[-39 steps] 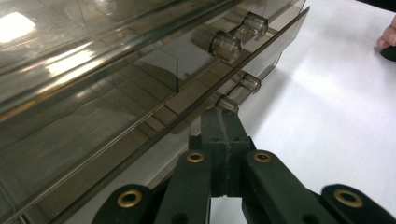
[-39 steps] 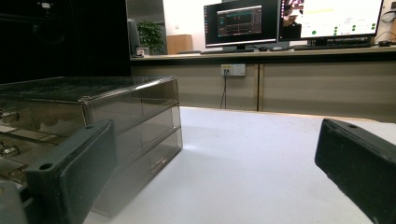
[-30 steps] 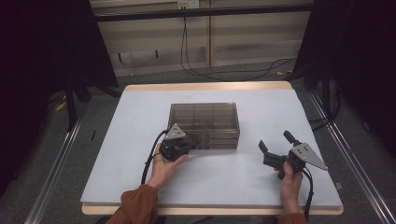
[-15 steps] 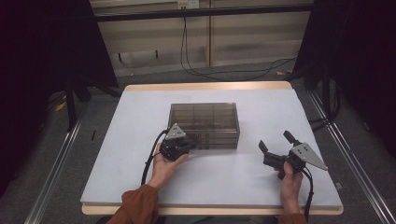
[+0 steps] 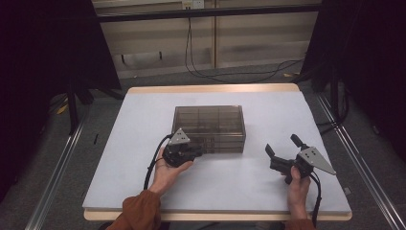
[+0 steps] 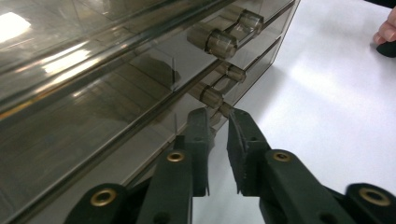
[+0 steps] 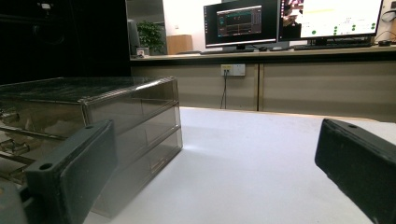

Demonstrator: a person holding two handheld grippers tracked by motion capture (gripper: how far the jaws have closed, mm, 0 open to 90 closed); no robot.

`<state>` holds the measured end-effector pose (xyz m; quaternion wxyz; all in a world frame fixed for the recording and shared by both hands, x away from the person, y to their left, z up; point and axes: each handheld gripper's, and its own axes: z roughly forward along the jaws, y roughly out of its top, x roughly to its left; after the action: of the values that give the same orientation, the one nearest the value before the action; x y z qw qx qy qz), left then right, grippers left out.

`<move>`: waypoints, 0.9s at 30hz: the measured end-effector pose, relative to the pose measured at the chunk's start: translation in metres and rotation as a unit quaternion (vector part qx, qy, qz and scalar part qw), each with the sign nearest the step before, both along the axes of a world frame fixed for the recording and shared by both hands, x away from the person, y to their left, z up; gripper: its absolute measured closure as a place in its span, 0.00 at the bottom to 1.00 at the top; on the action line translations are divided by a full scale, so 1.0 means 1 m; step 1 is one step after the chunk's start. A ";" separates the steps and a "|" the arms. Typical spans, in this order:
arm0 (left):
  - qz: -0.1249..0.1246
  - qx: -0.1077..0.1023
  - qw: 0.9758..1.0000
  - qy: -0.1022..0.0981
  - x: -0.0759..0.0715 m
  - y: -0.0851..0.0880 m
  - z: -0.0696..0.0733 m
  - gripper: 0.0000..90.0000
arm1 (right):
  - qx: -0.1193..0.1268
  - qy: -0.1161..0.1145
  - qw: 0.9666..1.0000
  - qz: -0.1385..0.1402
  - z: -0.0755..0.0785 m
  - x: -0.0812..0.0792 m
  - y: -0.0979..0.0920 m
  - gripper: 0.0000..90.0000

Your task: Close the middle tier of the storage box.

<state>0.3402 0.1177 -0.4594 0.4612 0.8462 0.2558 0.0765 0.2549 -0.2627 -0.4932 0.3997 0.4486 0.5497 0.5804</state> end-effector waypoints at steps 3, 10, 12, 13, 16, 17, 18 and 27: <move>-0.005 0.003 1.000 -0.004 -0.004 0.003 0.002 0.80 | 0.000 -0.001 1.000 0.000 0.000 0.000 0.000 0.00; -0.007 -0.005 1.000 -0.007 -0.012 0.010 0.008 0.63 | -0.001 0.000 1.000 0.001 0.000 0.000 0.000 0.00; -0.011 -0.005 1.000 -0.008 -0.014 0.011 0.010 0.57 | -0.001 0.000 1.000 0.000 0.000 0.000 0.000 0.00; -0.008 0.001 1.000 -0.008 -0.018 0.012 0.011 0.51 | -0.001 0.000 1.000 0.000 0.000 0.000 0.000 0.00; 0.004 0.010 1.000 -0.008 -0.020 0.014 0.012 0.39 | -0.001 0.000 1.000 0.000 0.000 0.000 0.000 0.00; 0.007 0.015 1.000 -0.010 -0.021 0.016 0.012 0.34 | -0.002 0.000 1.000 0.001 0.000 0.000 0.000 0.00; 0.009 0.016 1.000 -0.009 -0.022 0.017 0.012 0.32 | -0.001 0.000 1.000 0.001 0.000 0.000 0.000 0.00; 0.027 0.012 1.000 0.005 -0.030 0.037 0.013 0.10 | -0.001 0.000 1.000 0.002 0.000 0.000 0.000 0.00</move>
<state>0.3102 0.1544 -0.4466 0.4477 0.8446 0.2800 0.0879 0.2552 -0.2628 -0.4933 0.3994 0.4471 0.5512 0.5803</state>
